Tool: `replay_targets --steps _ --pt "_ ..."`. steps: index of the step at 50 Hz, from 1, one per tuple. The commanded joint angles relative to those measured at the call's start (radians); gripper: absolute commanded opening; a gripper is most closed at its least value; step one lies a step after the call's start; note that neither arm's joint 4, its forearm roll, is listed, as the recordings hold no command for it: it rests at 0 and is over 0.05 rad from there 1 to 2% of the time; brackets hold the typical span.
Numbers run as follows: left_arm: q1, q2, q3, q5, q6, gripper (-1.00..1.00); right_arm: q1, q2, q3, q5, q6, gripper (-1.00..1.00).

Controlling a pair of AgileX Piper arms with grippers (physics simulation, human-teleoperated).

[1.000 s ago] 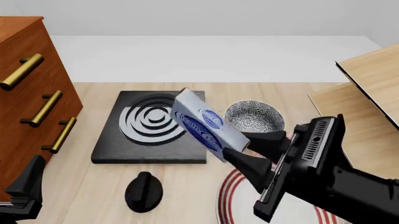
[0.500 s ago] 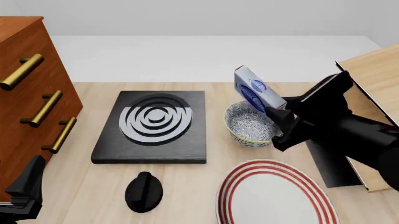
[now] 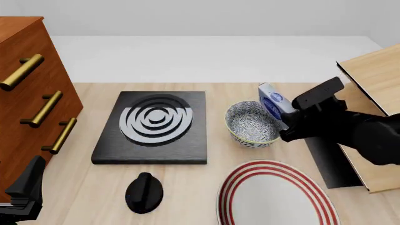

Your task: Pick up the cream cheese and put it in the bowl.

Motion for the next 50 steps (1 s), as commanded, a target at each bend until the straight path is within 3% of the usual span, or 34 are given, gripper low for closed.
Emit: replay_targets --steps 1,22,50 --pt "0.0 0.0 0.0 0.0 0.0 1.0 -0.042 0.066 0.003 -0.018 0.014 -1.0" --pt "0.0 0.0 0.0 0.0 0.0 1.0 -0.061 0.137 0.054 -0.095 0.002 -1.0" --pt "0.0 0.0 0.0 0.0 0.0 1.0 -0.031 0.189 -0.054 -0.016 -0.052 -1.0"
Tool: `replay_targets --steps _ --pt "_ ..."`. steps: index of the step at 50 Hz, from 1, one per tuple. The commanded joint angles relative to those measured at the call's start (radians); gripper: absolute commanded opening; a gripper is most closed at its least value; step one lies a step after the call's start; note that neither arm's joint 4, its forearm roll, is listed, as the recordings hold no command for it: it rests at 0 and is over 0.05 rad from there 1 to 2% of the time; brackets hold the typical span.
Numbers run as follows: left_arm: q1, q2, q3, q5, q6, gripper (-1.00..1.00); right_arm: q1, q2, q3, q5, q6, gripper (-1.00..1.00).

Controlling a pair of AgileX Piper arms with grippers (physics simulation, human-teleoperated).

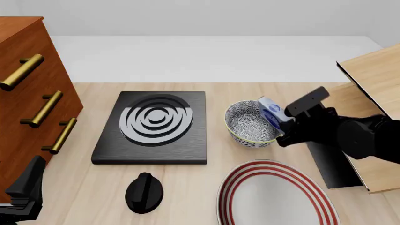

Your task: Pick up the cream cheese and put it in the bowl.

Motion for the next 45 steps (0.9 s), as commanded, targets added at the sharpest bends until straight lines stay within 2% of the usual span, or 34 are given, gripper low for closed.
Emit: replay_targets --steps 1,4,11,23,25,40,45 --pt "0.0 0.0 0.0 0.0 0.0 1.0 0.014 0.013 -0.052 0.058 -0.009 -1.0" --pt "0.0 0.0 0.0 0.0 0.0 1.0 0.014 0.017 -0.04 0.038 -0.016 -1.0" --pt "0.0 0.0 0.0 0.0 0.0 1.0 0.021 -0.002 -0.064 0.076 -0.022 -1.0" --pt "0.0 0.0 0.0 0.0 0.0 1.0 0.027 0.01 -0.06 0.059 -0.026 -1.0" --pt "0.0 0.0 0.0 0.0 0.0 1.0 0.027 -0.003 -0.079 0.088 -0.027 -1.0" --pt "0.0 0.0 0.0 0.0 0.0 1.0 0.035 0.015 -0.093 0.073 -0.039 -1.0" --pt "0.0 0.0 0.0 0.0 0.0 1.0 0.042 0.017 -0.111 0.097 -0.036 -1.0"
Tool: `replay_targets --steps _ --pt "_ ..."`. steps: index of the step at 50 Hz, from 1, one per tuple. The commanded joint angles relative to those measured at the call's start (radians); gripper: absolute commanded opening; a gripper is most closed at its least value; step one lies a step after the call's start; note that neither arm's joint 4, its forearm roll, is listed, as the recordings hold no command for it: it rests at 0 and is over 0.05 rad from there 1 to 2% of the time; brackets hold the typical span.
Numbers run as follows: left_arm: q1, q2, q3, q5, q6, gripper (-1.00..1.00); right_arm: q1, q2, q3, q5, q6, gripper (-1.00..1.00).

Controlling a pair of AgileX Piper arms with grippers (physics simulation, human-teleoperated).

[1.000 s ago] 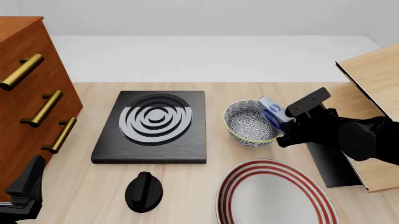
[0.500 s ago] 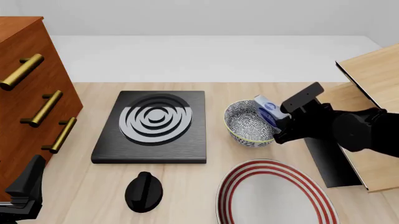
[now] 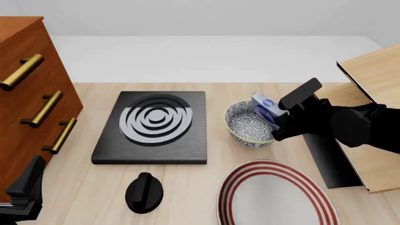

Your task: Pick up the cream cheese and put it in the bowl.

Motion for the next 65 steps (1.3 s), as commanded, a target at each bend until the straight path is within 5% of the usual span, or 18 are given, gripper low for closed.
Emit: replay_targets --steps 1,32,33,53,65 --pt "0.0 0.0 0.0 0.0 0.0 1.0 0.009 0.013 -0.023 0.003 0.007 -1.0" --pt "0.0 0.0 0.0 0.0 0.0 1.0 0.045 0.038 -0.021 -0.012 0.018 -1.0" --pt "0.0 0.0 0.0 0.0 0.0 1.0 0.042 0.033 -0.023 -0.01 0.018 1.0" --pt "0.0 0.0 0.0 0.0 0.0 1.0 0.027 -0.034 -0.041 0.035 0.02 1.0" --pt "0.0 0.0 0.0 0.0 0.0 1.0 0.053 -0.202 -0.106 0.161 0.054 1.0"
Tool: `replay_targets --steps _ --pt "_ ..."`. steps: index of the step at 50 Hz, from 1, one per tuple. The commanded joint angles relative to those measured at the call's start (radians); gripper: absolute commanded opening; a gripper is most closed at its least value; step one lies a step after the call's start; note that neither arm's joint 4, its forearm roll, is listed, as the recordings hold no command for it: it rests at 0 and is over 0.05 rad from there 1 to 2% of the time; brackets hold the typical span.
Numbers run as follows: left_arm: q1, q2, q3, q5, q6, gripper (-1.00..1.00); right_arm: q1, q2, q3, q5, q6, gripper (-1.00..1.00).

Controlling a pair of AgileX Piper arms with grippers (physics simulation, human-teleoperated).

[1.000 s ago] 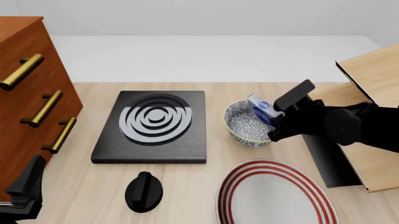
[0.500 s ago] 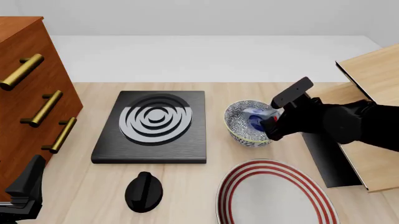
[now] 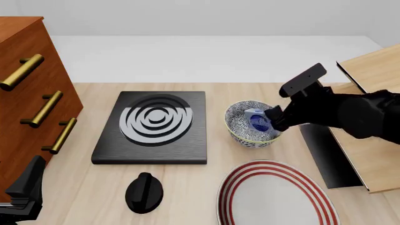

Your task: Pick up the cream cheese and put it in the bowl.

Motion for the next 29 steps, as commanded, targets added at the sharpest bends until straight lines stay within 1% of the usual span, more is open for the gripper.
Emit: replay_targets --steps 1,2,4,5,6,7,8,9,14,16,17,18,19,21,22,25,29 --pt "0.0 0.0 0.0 0.0 0.0 1.0 0.017 -0.151 -0.051 0.1 0.027 1.0" --pt "0.0 0.0 0.0 0.0 0.0 1.0 0.016 -0.186 -0.055 0.117 0.021 1.0" --pt "0.0 0.0 0.0 0.0 0.0 1.0 0.021 -0.21 -0.062 0.129 0.032 1.0" --pt "0.0 0.0 0.0 0.0 0.0 1.0 0.024 -0.235 -0.052 0.126 0.047 1.0" --pt "0.0 0.0 0.0 0.0 0.0 1.0 0.025 -0.264 -0.046 0.132 0.044 1.0" --pt "0.0 0.0 0.0 0.0 0.0 1.0 0.032 -0.29 -0.051 0.145 0.067 1.0" --pt "0.0 0.0 0.0 0.0 0.0 1.0 0.034 -0.32 -0.04 0.149 0.068 1.0" --pt "0.0 0.0 0.0 0.0 0.0 1.0 0.041 -0.331 -0.034 0.152 0.083 1.0" --pt "0.0 0.0 0.0 0.0 0.0 1.0 0.097 -0.436 0.014 0.164 0.125 1.0" --pt "0.0 0.0 0.0 0.0 0.0 1.0 0.106 -0.456 0.026 0.163 0.127 1.0" --pt "0.0 0.0 0.0 0.0 0.0 1.0 0.137 -0.492 0.037 0.165 0.146 1.0" --pt "0.0 0.0 0.0 0.0 0.0 1.0 0.137 -0.492 0.037 0.166 0.147 1.0" --pt "0.0 0.0 0.0 0.0 0.0 1.0 0.154 -0.523 0.05 0.16 0.149 1.0" --pt "0.0 0.0 0.0 0.0 0.0 1.0 0.176 -0.524 0.075 0.156 0.175 1.0" --pt "0.0 0.0 0.0 0.0 0.0 1.0 0.188 -0.536 0.091 0.147 0.176 1.0" --pt "0.0 0.0 0.0 0.0 0.0 1.0 0.24 -0.564 0.101 0.145 0.219 1.0" --pt "0.0 0.0 0.0 0.0 0.0 1.0 0.266 -0.591 0.107 0.141 0.237 1.0"
